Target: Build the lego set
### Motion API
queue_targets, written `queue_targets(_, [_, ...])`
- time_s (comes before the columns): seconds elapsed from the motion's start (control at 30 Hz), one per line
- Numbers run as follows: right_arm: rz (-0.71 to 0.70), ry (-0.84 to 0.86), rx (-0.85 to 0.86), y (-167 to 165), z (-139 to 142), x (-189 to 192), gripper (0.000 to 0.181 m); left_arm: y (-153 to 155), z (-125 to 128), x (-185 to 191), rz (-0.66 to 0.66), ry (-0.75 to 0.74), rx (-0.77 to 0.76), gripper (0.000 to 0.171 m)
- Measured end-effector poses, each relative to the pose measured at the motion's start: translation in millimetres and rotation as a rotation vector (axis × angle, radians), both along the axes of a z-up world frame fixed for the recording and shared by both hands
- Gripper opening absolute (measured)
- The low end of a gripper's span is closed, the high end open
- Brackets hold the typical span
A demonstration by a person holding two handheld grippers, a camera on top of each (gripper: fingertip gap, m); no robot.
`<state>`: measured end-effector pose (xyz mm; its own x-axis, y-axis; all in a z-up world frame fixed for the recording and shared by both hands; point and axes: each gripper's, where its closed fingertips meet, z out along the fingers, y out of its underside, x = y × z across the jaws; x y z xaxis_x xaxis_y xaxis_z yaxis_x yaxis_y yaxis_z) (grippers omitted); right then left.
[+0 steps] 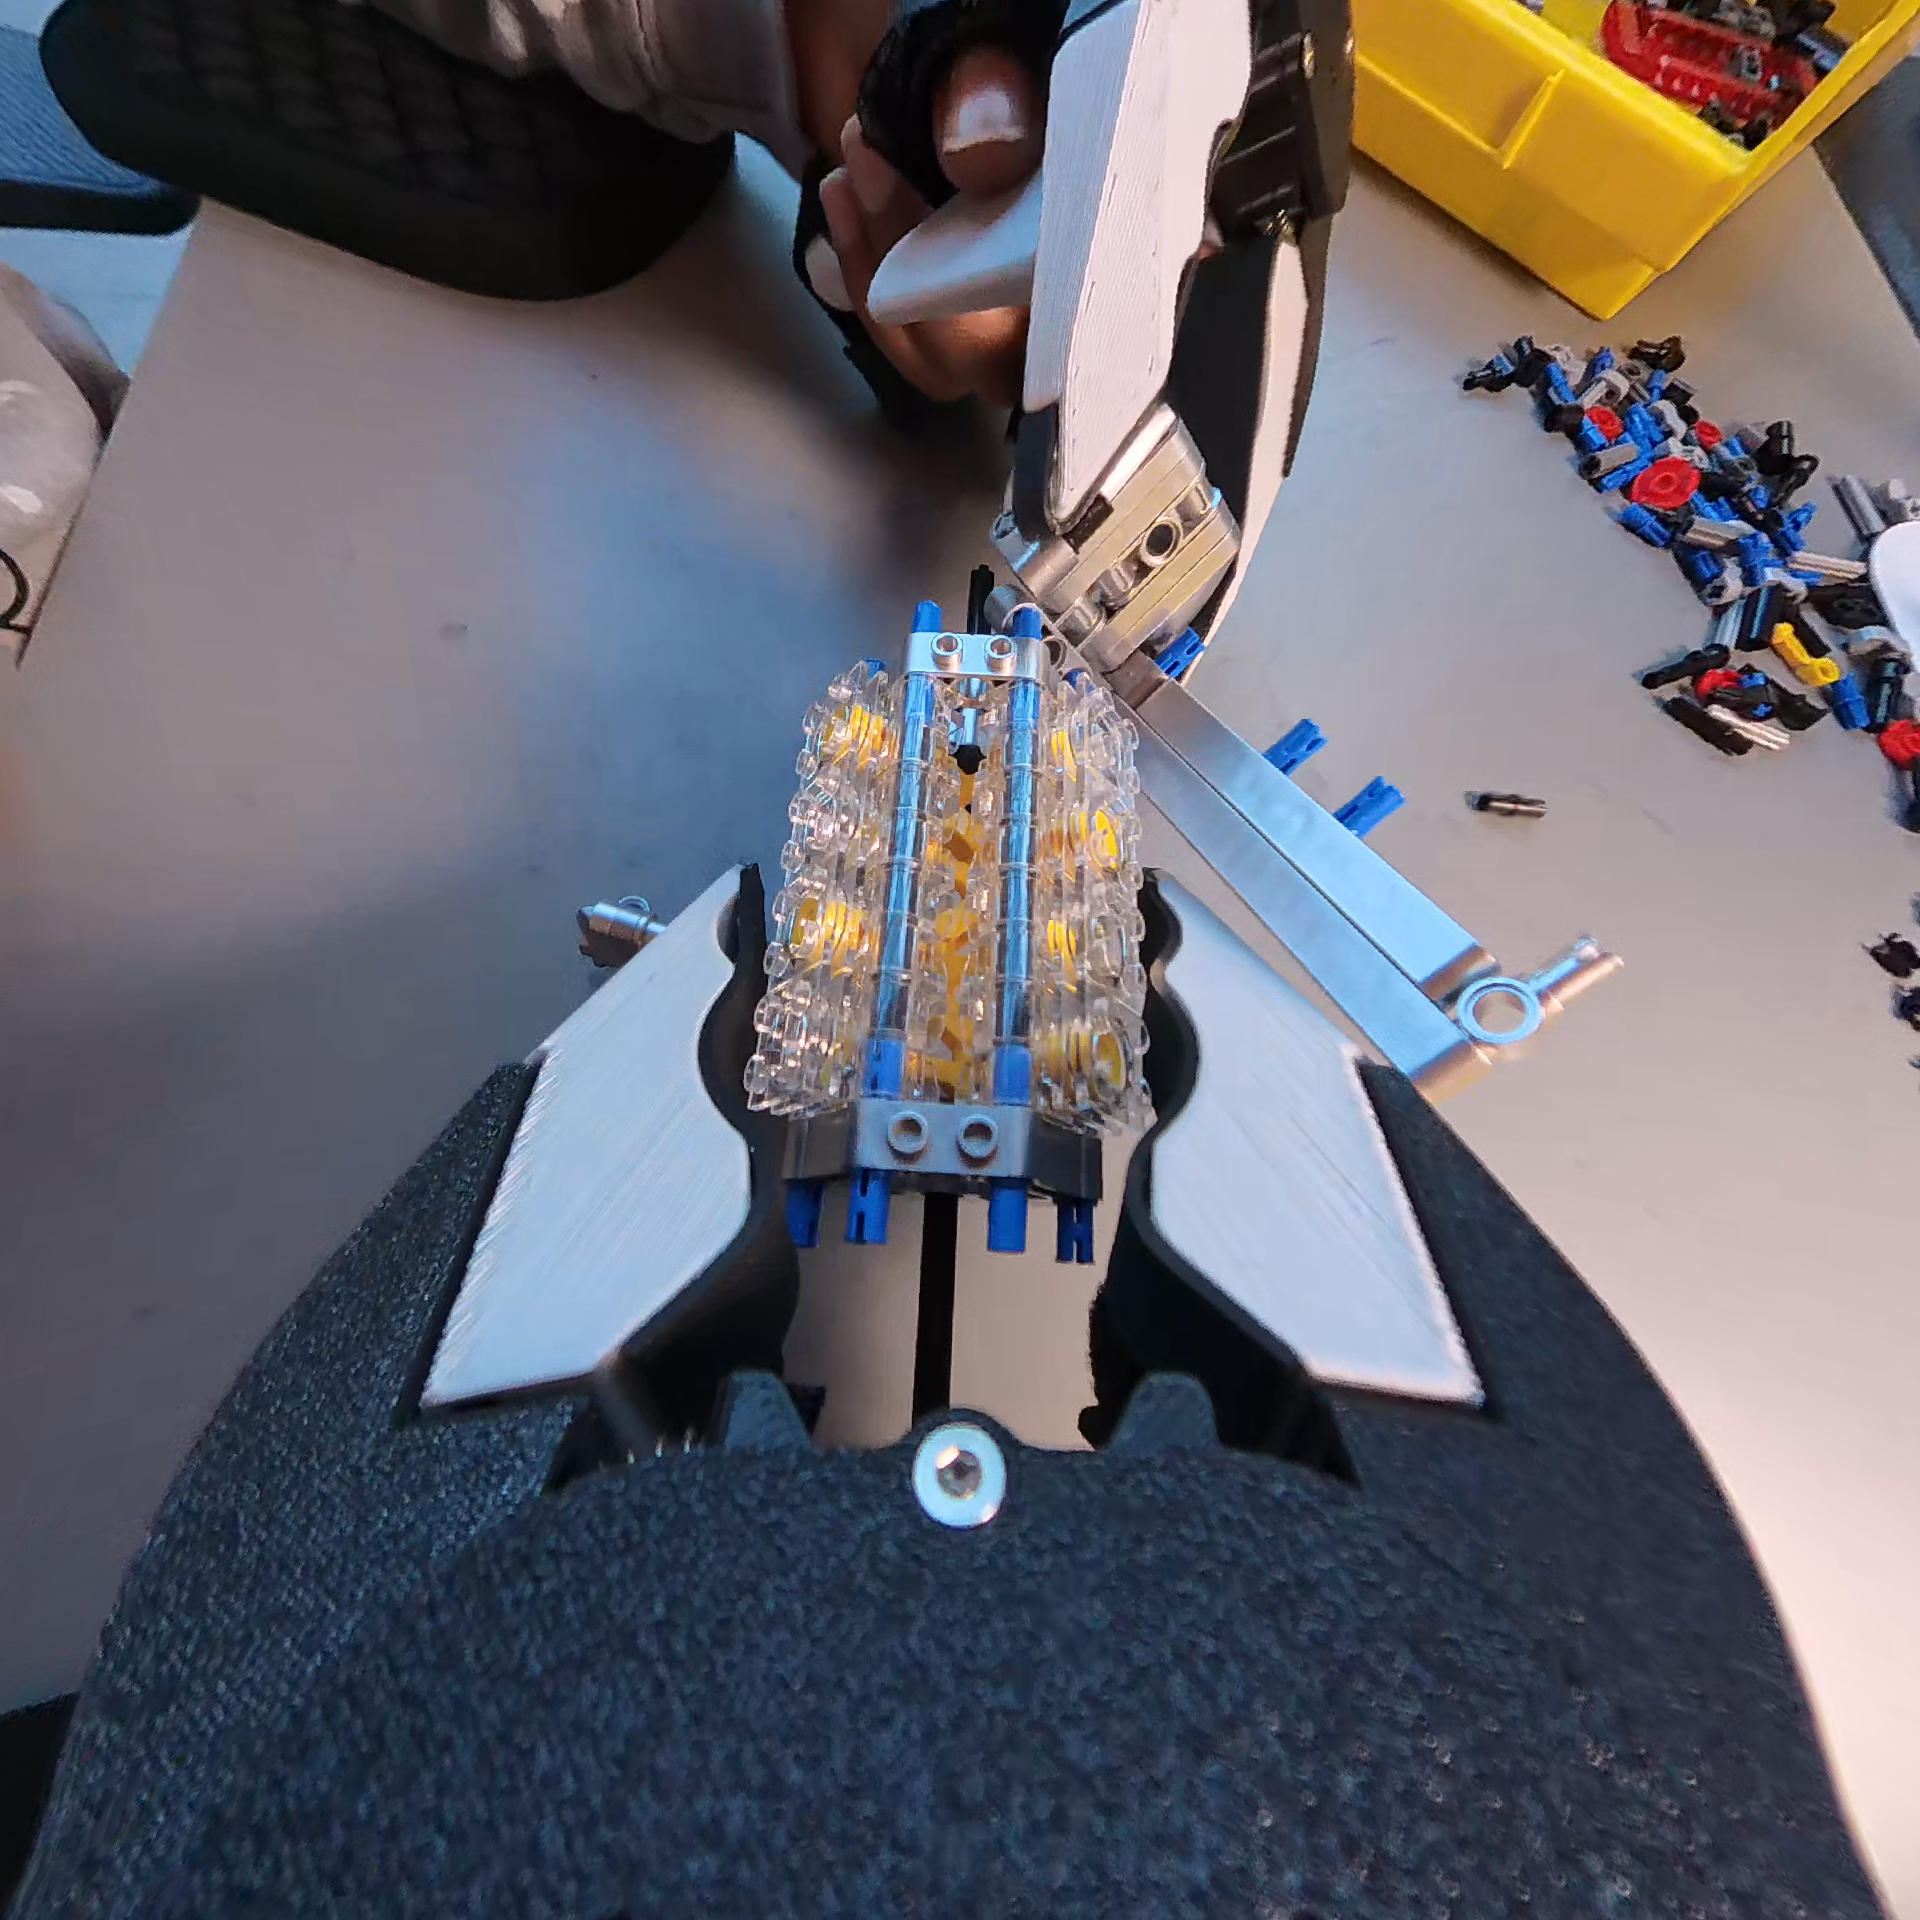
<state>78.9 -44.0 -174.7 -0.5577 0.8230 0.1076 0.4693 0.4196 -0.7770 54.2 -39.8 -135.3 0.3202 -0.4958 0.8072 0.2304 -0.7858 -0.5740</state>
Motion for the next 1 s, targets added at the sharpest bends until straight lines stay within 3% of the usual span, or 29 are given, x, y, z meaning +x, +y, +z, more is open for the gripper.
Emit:
queue_targets(0.43, [0.140,-0.176,0.147,18,-19,-1,0.069,10,-30,-4,0.000,0.193,-0.089,0.039])
queue_targets(0.47, [0.192,-0.193,0.138,16,-19,-1,0.068,15,-32,-8,0.027,0.203,-0.094,0.012])
queue_targets(0.53, [0.245,-0.230,0.134,16,-19,-8,0.068,23,-34,-13,0.044,0.206,-0.115,0.004])
queue_targets(0.73, [0.322,-0.316,0.165,30,-25,-20,0.068,32,-41,-31,0.094,0.303,-0.081,0.008])
queue_targets(0.87, [0.356,-0.353,0.100,28,-30,-21,0.069,27,-42,-36,0.088,0.279,-0.067,0.025])
queue_targets(1.0, [0.370,-0.401,0.039,27,-29,-21,0.069,23,-29,-49,0.091,0.377,0.094,0.038])
